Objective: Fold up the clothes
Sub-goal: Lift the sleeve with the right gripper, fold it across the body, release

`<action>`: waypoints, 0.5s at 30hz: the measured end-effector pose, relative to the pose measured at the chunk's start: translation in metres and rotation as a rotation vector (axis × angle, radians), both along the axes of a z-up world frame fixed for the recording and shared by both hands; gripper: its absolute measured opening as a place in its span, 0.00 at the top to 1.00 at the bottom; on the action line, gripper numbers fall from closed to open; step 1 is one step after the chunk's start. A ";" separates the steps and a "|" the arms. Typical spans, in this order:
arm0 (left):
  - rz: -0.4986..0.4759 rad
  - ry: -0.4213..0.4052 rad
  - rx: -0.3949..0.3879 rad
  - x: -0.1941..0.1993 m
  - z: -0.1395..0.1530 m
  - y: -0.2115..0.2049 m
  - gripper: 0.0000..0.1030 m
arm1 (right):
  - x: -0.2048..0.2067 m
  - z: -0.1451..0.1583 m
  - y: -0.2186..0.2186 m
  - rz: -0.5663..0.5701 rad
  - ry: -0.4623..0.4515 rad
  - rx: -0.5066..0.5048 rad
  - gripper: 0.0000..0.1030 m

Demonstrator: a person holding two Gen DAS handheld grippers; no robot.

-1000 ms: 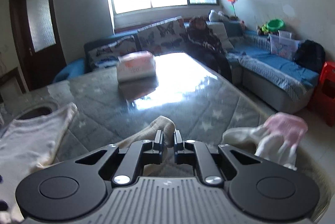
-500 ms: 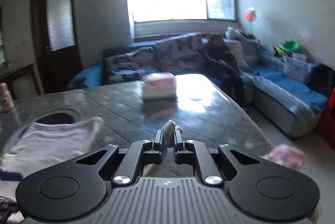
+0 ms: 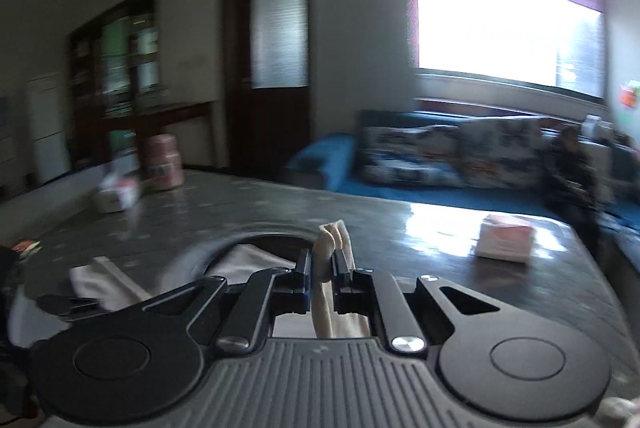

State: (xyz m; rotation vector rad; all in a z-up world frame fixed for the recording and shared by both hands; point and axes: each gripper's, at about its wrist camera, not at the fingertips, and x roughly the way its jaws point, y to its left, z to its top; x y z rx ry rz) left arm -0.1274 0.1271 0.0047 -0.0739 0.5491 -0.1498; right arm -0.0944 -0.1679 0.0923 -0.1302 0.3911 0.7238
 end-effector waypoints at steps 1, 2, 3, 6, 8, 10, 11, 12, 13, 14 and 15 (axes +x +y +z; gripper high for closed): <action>0.013 -0.001 -0.006 -0.002 0.000 0.005 0.28 | -0.001 -0.001 0.012 0.035 0.004 -0.005 0.92; 0.026 -0.001 -0.012 -0.004 -0.001 0.010 0.28 | -0.001 -0.002 0.021 0.059 0.007 -0.010 0.92; 0.035 -0.001 -0.016 -0.006 -0.001 0.013 0.28 | -0.002 -0.006 0.035 0.098 0.015 -0.021 0.92; 0.060 0.001 -0.022 -0.012 -0.003 0.021 0.28 | -0.008 -0.017 0.063 0.181 0.049 -0.053 0.92; 0.076 0.003 -0.025 -0.016 -0.004 0.027 0.28 | -0.013 -0.029 0.080 0.228 0.070 -0.089 0.92; 0.093 0.007 -0.031 -0.018 -0.005 0.031 0.28 | -0.015 -0.037 0.089 0.257 0.089 -0.112 0.92; 0.101 0.010 -0.034 -0.019 -0.006 0.034 0.28 | -0.017 -0.041 0.092 0.270 0.098 -0.122 0.92; 0.107 0.011 -0.036 -0.019 -0.006 0.035 0.28 | -0.019 -0.045 0.096 0.283 0.107 -0.132 0.92; 0.113 0.012 -0.037 -0.019 -0.006 0.036 0.28 | -0.021 -0.049 0.099 0.295 0.116 -0.142 0.91; 0.118 0.012 -0.039 -0.020 -0.006 0.038 0.28 | -0.023 -0.053 0.102 0.308 0.125 -0.151 0.91; 0.123 0.012 -0.040 -0.020 -0.006 0.038 0.28 | -0.025 -0.058 0.106 0.321 0.134 -0.161 0.89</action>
